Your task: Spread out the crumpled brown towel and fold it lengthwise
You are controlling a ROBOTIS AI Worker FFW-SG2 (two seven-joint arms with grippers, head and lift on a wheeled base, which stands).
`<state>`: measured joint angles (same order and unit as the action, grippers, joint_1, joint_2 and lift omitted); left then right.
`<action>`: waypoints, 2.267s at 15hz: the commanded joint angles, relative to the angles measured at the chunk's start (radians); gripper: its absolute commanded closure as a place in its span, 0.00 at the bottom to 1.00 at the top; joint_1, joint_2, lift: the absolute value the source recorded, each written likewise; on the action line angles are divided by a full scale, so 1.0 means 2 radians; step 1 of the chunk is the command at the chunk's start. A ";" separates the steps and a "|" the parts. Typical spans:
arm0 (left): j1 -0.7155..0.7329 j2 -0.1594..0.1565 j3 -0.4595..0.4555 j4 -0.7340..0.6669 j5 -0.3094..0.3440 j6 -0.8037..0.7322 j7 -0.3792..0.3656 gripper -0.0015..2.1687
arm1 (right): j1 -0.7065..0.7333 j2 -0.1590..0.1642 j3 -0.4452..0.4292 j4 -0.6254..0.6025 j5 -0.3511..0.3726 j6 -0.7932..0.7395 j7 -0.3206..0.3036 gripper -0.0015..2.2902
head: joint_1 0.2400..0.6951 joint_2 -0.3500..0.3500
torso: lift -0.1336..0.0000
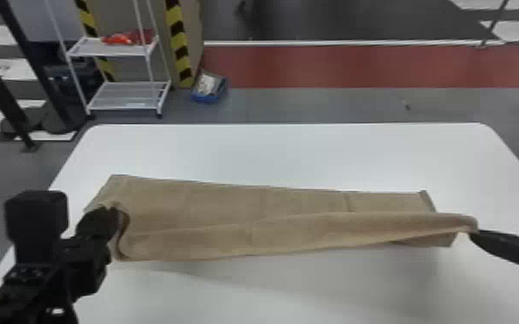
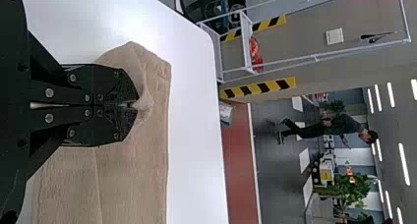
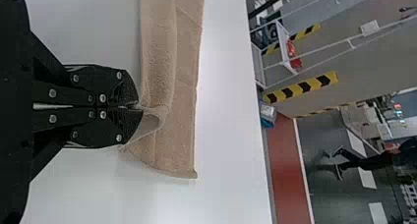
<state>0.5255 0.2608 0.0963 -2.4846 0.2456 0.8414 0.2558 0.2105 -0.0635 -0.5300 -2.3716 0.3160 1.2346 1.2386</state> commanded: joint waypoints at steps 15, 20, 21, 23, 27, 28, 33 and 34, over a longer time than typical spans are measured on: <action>-0.370 0.018 -0.022 0.371 0.054 -0.176 -0.066 0.63 | -0.430 -0.074 0.072 0.491 0.035 -0.197 -0.156 0.55 | 0.77 0.44 | 0.07; -0.373 0.021 -0.021 0.353 0.081 -0.171 -0.091 0.63 | -0.414 -0.093 0.049 0.496 -0.019 -0.251 -0.141 0.55 | 0.49 0.42 | 0.07; -0.343 0.021 -0.017 0.332 0.082 -0.163 -0.091 0.63 | -0.388 -0.101 0.049 0.480 -0.035 -0.249 -0.131 0.55 | 0.49 0.41 | 0.07; -0.277 0.020 -0.003 0.294 0.082 -0.160 -0.090 0.63 | -0.333 -0.115 0.036 0.440 -0.068 -0.253 -0.108 0.55 | 0.56 0.39 | 0.07; -0.145 0.015 0.027 0.215 0.082 -0.148 -0.093 0.63 | -0.220 -0.125 -0.020 0.343 -0.111 -0.185 -0.071 0.55 | 0.84 0.36 | 0.07; -0.121 0.015 0.033 0.202 0.082 -0.142 -0.095 0.63 | -0.197 -0.125 -0.035 0.329 -0.121 -0.171 -0.060 0.55 | 0.90 0.35 | 0.07; -0.013 0.008 0.062 0.133 0.075 -0.139 -0.100 0.63 | -0.077 -0.106 -0.105 0.253 -0.173 -0.127 -0.037 0.55 | 1.00 0.29 | 0.07; 0.011 0.005 0.070 0.110 0.074 -0.131 -0.100 0.63 | -0.055 -0.094 -0.121 0.224 -0.174 -0.118 -0.033 0.55 | 1.00 0.29 | 0.07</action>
<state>0.4843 0.2762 0.2158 -2.2083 0.3970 0.5642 0.0567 0.0421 -0.2792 -0.7288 -1.8542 -0.0200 0.9679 1.1691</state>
